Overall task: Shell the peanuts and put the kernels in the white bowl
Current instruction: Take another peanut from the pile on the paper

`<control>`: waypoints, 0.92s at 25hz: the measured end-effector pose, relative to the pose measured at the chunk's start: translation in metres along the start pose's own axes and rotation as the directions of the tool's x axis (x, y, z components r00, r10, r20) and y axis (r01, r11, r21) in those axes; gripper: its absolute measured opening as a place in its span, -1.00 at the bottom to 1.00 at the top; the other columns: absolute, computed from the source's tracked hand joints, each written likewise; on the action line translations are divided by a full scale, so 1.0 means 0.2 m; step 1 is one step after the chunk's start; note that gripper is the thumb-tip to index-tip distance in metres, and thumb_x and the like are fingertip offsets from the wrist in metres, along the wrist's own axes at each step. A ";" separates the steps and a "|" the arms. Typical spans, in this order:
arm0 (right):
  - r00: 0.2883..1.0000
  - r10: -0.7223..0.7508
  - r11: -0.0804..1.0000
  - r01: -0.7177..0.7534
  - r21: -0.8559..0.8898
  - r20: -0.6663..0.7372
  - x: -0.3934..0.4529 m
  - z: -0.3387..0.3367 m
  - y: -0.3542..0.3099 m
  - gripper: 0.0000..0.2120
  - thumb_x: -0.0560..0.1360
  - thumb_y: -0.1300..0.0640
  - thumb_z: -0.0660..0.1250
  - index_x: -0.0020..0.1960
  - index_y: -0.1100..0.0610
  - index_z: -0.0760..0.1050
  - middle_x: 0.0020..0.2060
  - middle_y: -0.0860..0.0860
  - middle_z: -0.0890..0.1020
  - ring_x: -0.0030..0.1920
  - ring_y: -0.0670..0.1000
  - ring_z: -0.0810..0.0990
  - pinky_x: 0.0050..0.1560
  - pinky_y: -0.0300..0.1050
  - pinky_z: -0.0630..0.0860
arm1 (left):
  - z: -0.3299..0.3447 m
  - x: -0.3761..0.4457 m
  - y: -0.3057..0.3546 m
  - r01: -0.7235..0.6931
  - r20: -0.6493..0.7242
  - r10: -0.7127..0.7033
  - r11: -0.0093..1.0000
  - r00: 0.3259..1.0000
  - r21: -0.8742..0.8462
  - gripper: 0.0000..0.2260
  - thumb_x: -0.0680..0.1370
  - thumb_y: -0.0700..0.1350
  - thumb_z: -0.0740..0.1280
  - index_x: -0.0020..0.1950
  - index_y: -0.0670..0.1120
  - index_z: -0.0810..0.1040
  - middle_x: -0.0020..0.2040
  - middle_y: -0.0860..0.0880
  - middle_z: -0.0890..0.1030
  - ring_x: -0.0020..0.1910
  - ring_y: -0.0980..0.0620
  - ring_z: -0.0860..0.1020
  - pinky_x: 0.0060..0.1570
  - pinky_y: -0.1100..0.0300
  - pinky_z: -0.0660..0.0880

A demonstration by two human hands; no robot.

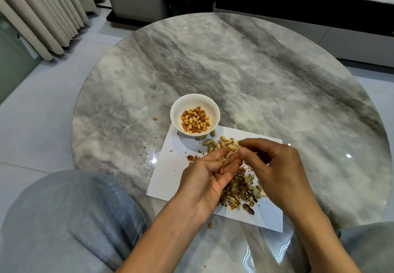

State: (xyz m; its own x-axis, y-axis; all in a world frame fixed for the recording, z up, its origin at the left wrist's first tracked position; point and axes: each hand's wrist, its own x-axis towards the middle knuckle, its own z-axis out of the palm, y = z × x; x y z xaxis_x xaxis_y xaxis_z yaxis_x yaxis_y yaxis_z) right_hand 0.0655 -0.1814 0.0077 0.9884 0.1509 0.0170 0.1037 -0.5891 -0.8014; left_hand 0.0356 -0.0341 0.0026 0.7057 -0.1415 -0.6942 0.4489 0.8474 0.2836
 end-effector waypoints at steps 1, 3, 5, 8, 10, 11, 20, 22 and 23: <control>0.999 0.022 0.999 -0.021 -0.048 0.027 -0.01 0.01 0.00 -0.85 0.50 0.02 0.45 0.06 -0.03 0.70 -0.24 -0.27 0.64 -0.23 -0.17 0.62 -0.17 -0.16 0.54 | -0.01 0.00 0.00 -0.004 -0.019 0.004 1.000 1.000 0.005 -0.65 0.58 -0.48 0.10 0.27 -0.32 0.53 0.08 -0.29 0.68 -0.02 -0.08 0.70 -0.12 0.16 0.67; 0.999 0.004 0.988 0.002 -0.154 0.039 -0.03 0.02 -0.01 -0.83 0.52 0.01 0.44 0.09 -0.01 0.69 -0.21 -0.24 0.62 -0.22 -0.18 0.58 -0.17 -0.15 0.51 | -0.02 0.00 -0.01 -0.013 -0.058 0.014 1.000 0.998 0.021 -0.58 0.56 -0.52 0.10 0.33 -0.27 0.50 0.12 -0.29 0.66 0.00 -0.10 0.70 -0.18 0.17 0.66; 0.997 -0.068 0.983 0.074 -0.167 0.040 -0.06 0.03 -0.02 -0.85 0.51 0.07 0.46 0.08 -0.03 0.67 -0.15 -0.20 0.63 -0.17 -0.16 0.57 -0.16 -0.17 0.51 | -0.02 0.00 -0.02 -0.029 -0.062 0.030 0.999 0.998 0.026 -0.52 0.54 -0.55 0.08 0.38 -0.23 0.47 0.19 -0.30 0.63 0.05 -0.13 0.69 -0.19 0.17 0.65; 0.974 -0.157 0.978 0.177 -0.111 0.164 -0.11 0.08 -0.05 -0.77 0.46 0.15 0.47 0.05 -0.11 0.65 -0.03 -0.23 0.61 -0.02 -0.18 0.56 -0.02 -0.31 0.45 | -0.02 0.00 -0.01 -0.074 -0.017 0.075 0.997 0.997 0.034 -0.50 0.55 -0.53 0.04 0.40 -0.19 0.44 0.14 -0.28 0.66 0.03 -0.14 0.69 -0.19 0.20 0.64; 0.966 -0.221 0.962 0.238 -0.135 0.131 -0.12 0.12 -0.03 -0.77 0.43 0.17 0.47 0.03 -0.09 0.66 0.03 -0.23 0.62 0.01 -0.18 0.53 0.05 -0.43 0.38 | -0.01 0.00 -0.01 -0.080 0.013 0.080 0.997 0.997 0.016 -0.52 0.57 -0.50 0.04 0.40 -0.21 0.44 0.13 -0.28 0.66 0.06 -0.14 0.69 -0.21 0.23 0.63; 0.970 -0.228 0.961 0.238 -0.138 0.087 -0.11 0.14 -0.02 -0.79 0.42 0.18 0.48 0.01 -0.06 0.67 0.03 -0.22 0.61 -0.01 -0.17 0.53 0.04 -0.44 0.37 | -0.01 0.00 -0.01 -0.070 0.033 0.070 0.998 0.997 -0.008 -0.55 0.58 -0.49 0.05 0.40 -0.23 0.44 0.15 -0.29 0.65 0.09 -0.14 0.68 -0.22 0.24 0.62; 0.983 0.183 0.902 -0.173 0.395 0.013 -0.10 0.13 -0.06 -0.82 0.49 0.30 0.45 -0.11 0.03 0.71 -0.21 -0.07 0.74 -0.21 -0.09 0.69 -0.15 -0.25 0.60 | -0.03 0.02 -0.02 -0.185 -0.034 0.185 0.983 0.982 -0.006 -0.44 0.36 -0.56 -0.04 0.18 -0.26 0.55 -0.05 -0.18 0.72 -0.13 -0.03 0.68 -0.23 0.23 0.58; 0.927 0.351 0.737 -0.359 0.572 0.129 -0.08 0.11 -0.06 -0.84 0.47 0.35 0.45 -0.15 0.12 0.72 -0.24 0.11 0.73 -0.26 0.04 0.69 -0.20 -0.18 0.62 | -0.04 0.02 -0.01 -0.219 -0.083 0.227 0.971 0.970 0.094 -0.54 0.29 -0.47 0.03 0.01 -0.24 0.59 -0.27 -0.11 0.65 -0.41 0.08 0.48 -0.42 0.29 0.38; 0.903 0.395 0.674 -0.409 0.615 0.168 -0.08 0.10 -0.06 -0.85 0.46 0.36 0.45 -0.15 0.15 0.72 -0.24 0.17 0.72 -0.27 0.07 0.68 -0.20 -0.17 0.62 | -0.04 0.01 -0.01 -0.240 -0.079 0.257 0.953 0.963 0.185 -0.60 0.30 -0.42 0.07 -0.03 -0.23 0.61 -0.30 -0.09 0.60 -0.49 0.09 0.38 -0.47 0.27 0.29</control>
State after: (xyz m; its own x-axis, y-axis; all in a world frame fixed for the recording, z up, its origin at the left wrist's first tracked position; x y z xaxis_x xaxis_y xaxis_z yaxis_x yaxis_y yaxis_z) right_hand 0.0470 -0.1606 0.0043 0.9152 0.0372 -0.4014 -0.4025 0.0297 -0.9149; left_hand 0.0319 -0.0329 -0.0048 0.7516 0.1225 -0.6481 0.3600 0.7471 0.5587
